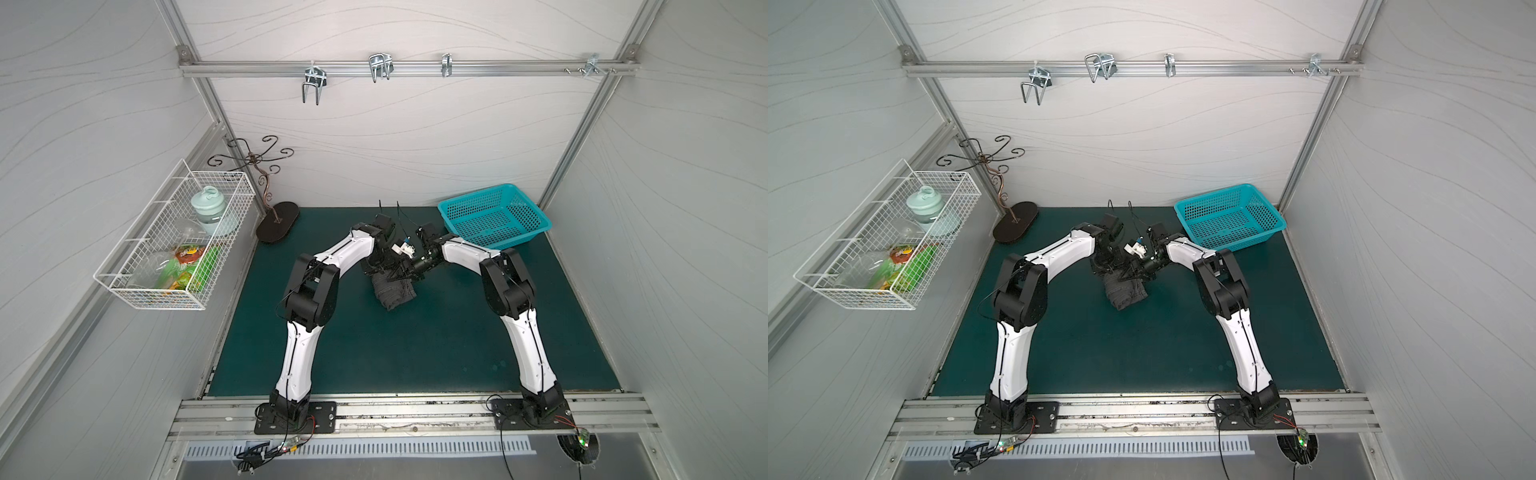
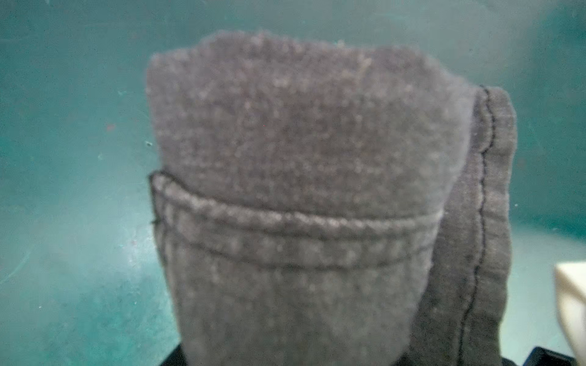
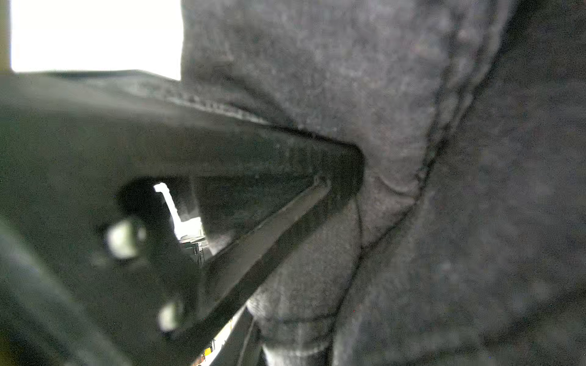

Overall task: Roll up the long pants
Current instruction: Pick up the long pant at the center of the board.

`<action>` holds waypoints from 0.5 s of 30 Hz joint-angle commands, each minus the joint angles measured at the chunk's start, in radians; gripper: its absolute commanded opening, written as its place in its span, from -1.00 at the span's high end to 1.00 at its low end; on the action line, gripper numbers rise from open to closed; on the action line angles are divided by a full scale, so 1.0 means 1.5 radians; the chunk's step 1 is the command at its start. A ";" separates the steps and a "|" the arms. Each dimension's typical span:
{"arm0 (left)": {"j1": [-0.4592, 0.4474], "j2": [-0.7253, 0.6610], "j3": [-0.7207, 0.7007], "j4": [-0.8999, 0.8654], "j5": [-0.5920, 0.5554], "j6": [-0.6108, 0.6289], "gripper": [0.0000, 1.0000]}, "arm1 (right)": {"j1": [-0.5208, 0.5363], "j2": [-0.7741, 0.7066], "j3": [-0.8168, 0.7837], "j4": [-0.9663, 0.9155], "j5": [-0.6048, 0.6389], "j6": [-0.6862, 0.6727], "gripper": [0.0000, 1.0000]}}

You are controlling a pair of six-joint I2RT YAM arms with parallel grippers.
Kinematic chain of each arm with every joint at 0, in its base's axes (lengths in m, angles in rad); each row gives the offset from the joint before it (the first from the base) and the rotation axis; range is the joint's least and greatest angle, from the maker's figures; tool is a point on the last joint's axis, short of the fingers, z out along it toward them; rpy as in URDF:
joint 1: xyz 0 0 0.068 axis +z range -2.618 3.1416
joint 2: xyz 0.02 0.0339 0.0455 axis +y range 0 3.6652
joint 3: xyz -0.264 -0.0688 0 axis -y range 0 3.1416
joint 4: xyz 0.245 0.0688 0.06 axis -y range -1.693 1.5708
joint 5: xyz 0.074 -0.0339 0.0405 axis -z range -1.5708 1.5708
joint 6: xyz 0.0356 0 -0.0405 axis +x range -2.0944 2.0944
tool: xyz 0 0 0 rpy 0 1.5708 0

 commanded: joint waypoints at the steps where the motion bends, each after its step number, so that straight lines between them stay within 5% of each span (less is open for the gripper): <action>1: -0.041 0.095 -0.056 -0.049 0.073 -0.041 0.36 | 0.070 0.025 -0.017 -0.026 -0.051 0.005 1.00; 7: -0.041 0.050 -0.046 -0.052 0.015 -0.026 -0.64 | 0.064 0.020 -0.021 -0.042 -0.043 -0.014 1.00; 15: -0.020 -0.022 0.056 -0.104 -0.080 0.044 -0.76 | 0.061 0.001 -0.047 -0.046 -0.027 -0.030 1.00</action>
